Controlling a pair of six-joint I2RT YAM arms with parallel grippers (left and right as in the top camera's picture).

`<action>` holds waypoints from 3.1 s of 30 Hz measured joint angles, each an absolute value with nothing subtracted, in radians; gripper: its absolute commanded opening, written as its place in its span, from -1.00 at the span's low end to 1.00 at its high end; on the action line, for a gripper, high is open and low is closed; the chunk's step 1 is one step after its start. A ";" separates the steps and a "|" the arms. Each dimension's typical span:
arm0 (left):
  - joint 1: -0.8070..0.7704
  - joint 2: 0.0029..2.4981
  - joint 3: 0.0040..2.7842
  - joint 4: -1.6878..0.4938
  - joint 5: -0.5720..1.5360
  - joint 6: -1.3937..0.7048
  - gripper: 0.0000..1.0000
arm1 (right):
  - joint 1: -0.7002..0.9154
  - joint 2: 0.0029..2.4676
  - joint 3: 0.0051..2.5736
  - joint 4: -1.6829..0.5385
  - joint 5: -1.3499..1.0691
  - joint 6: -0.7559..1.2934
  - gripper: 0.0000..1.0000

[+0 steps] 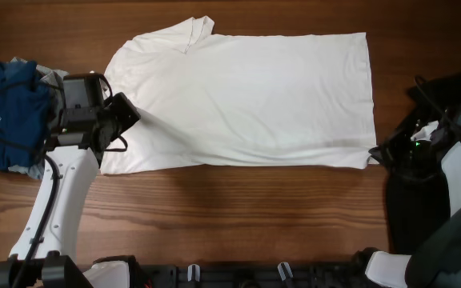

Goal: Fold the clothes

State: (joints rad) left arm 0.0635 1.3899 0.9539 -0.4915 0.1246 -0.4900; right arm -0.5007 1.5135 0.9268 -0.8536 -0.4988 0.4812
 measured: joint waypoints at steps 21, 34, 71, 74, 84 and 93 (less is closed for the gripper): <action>0.064 1.456 0.954 -0.369 0.052 -0.490 -0.53 | -0.500 1.554 0.926 -0.541 -0.636 0.714 -0.08; 0.064 1.456 0.954 -0.498 0.049 -0.483 0.06 | -0.447 1.564 0.928 -0.691 -0.537 0.382 -0.01; 0.064 1.480 0.954 -0.570 0.053 -0.483 0.18 | -0.303 1.757 1.005 -0.265 -0.569 0.422 -0.28; 0.064 1.497 0.954 -0.571 0.053 -0.482 0.25 | -0.303 1.757 1.005 -0.265 -0.555 0.452 -0.27; 0.053 1.652 0.955 -0.476 0.174 -0.382 0.10 | -0.303 1.757 1.006 -0.448 -0.447 0.361 -0.25; -0.046 1.786 0.962 -0.427 0.291 -0.332 -0.67 | -0.303 1.757 1.006 -0.479 -0.443 0.334 -0.26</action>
